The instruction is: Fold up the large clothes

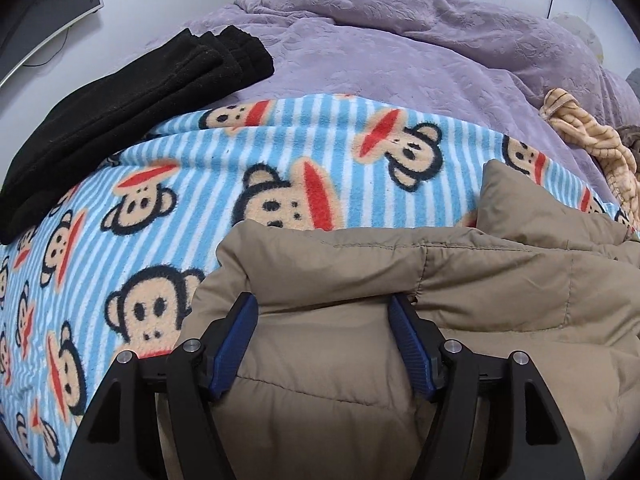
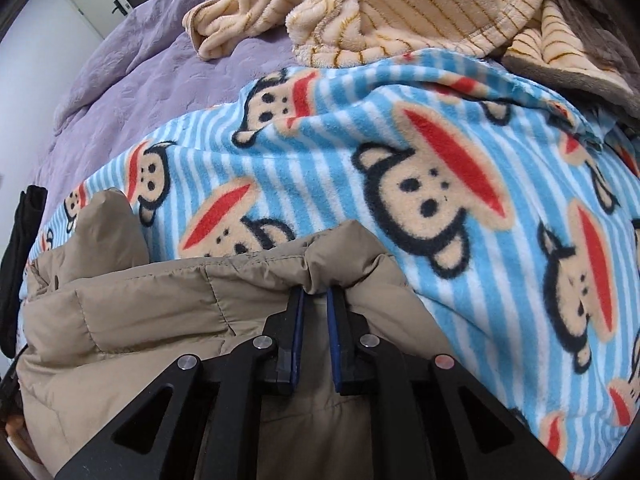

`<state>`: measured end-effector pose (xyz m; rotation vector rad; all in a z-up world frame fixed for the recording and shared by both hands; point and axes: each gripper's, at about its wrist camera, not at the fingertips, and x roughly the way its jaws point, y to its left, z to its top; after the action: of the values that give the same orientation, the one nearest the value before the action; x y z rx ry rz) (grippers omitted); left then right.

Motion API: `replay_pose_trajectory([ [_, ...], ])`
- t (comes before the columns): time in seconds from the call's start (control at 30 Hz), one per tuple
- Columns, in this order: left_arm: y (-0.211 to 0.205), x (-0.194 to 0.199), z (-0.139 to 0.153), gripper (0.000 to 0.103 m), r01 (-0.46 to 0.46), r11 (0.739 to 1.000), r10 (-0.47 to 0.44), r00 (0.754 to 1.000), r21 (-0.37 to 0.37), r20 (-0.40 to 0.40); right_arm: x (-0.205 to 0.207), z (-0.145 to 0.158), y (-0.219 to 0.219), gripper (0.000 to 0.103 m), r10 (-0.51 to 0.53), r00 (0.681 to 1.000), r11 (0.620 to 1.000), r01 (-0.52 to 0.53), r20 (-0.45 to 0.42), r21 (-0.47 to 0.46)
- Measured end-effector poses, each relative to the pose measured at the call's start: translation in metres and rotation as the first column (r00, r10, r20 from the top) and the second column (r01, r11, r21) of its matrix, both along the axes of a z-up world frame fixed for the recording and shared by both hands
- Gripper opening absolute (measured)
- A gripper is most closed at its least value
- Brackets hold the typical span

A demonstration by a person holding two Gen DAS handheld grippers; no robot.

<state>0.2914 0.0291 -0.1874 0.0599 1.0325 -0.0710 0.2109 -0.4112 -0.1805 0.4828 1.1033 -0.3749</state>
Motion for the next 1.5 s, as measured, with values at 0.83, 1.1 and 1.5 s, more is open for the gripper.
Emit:
replay_pose_trajectory([
  [0.83, 0.044, -0.165, 0.041, 0.101, -0.084, 0.993, 0.076, 0.993, -0.085, -0.095, -0.173, 0.057, 0.068, 0.059, -0.063, 0.996, 0.972, 0.047, 0.062, 0.228],
  [1.1, 0.066, -0.19, 0.035, 0.101, -0.186, 0.96, 0.149, 0.972, -0.211, -0.181, -0.21, 0.041, 0.071, 0.075, -0.14, 0.989, 0.926, 0.114, 0.048, 0.359],
  [1.5, 0.086, -0.207, 0.01, 0.101, -0.267, 0.909, 0.174, 0.941, -0.32, -0.291, -0.223, 0.005, 0.07, 0.086, -0.26, 0.964, 0.82, 0.19, 0.055, 0.539],
])
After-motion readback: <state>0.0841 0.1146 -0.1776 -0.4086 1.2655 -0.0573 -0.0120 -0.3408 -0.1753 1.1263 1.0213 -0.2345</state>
